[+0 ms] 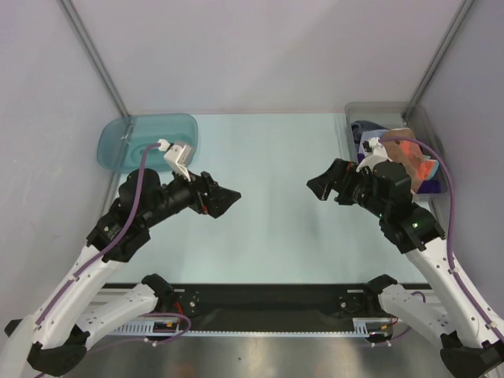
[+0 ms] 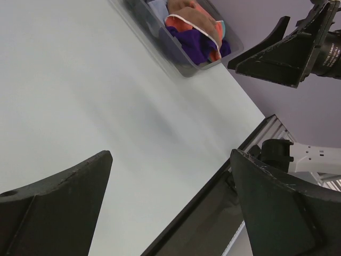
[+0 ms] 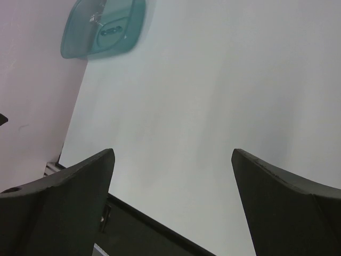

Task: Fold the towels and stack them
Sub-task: Grab crumpled towel

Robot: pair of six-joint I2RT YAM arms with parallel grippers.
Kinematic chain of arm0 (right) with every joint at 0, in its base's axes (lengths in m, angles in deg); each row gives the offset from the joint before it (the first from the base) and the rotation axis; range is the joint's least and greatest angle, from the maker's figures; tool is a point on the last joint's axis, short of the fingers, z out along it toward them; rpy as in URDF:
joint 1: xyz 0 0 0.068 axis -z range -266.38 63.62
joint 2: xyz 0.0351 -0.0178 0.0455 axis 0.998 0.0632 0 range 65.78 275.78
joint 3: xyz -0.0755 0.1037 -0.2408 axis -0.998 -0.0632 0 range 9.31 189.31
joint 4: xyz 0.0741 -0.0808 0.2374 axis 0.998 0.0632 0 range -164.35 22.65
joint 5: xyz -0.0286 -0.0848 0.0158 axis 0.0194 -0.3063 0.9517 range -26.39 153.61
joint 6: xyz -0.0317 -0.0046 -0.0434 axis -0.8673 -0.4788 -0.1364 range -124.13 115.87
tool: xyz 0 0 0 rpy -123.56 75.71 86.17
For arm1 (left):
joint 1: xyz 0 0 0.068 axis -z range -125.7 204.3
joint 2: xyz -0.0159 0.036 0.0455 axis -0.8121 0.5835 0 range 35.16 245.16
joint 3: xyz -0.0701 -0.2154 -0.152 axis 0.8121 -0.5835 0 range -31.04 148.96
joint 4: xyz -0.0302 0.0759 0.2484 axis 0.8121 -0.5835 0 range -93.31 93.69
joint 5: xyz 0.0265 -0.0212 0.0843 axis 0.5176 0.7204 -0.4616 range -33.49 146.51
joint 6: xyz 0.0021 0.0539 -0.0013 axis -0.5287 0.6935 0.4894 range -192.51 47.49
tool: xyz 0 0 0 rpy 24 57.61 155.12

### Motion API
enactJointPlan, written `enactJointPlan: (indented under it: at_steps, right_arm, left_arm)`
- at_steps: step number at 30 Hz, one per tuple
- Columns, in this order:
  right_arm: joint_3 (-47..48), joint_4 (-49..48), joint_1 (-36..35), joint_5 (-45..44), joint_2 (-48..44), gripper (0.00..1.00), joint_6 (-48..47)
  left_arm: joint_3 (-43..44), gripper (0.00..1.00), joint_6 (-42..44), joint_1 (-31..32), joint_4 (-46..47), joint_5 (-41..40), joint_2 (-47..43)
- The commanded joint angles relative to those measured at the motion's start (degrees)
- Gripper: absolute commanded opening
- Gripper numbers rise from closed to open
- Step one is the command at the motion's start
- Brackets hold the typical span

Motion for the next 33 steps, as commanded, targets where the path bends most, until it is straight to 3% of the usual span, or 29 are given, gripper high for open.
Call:
enactJointPlan:
  at_steps: [1,6,10,12,16,17,20,25,33]
  right_arm:
    - [2.0,-0.9,0.1,0.7,-0.9,1.00,0.3]
    - [3.4,-0.8,0.1,-4.1,-1.1,1.00,-5.2]
    - [6.8,-1.8,2.2,-26.4,5.6,1.00,-10.2]
    - [11.9,-0.8,8.0,-30.0,14.0,1.00,-12.6]
    - [21.8,4.0,20.8,-26.2,28.0,0.93,-14.5]
    - [23.0,4.9,22.9,-26.6,30.3,0.82,-14.0]
    - [24.3,4.5,30.2,-23.5,36.2,0.66,-12.7]
    - [24.3,0.4,38.0,-20.2,44.3,0.64,-14.7]
    - [25.8,-4.0,42.5,-13.5,53.5,0.59,-20.2]
  left_arm:
    - [0.8,1.00,0.2,-0.3,0.7,-0.3,-0.2]
    - [0.2,1.00,3.1,-0.3,1.6,-3.3,1.2]
    - [4.6,1.00,5.4,-0.3,-3.6,-3.6,5.2]
    - [4.3,1.00,5.2,-0.3,-3.1,-1.6,4.9]
    - [0.8,1.00,4.6,-0.3,-0.1,-1.0,1.3]
    - [0.1,1.00,4.8,-0.3,-0.4,-1.2,0.5]
    - [-0.9,1.00,5.0,-0.2,-1.5,-0.9,-0.7]
    - [-3.6,1.00,4.6,-0.3,-0.9,-1.3,-2.1]
    - [-5.6,1.00,4.7,-0.2,0.7,0.8,-0.3]
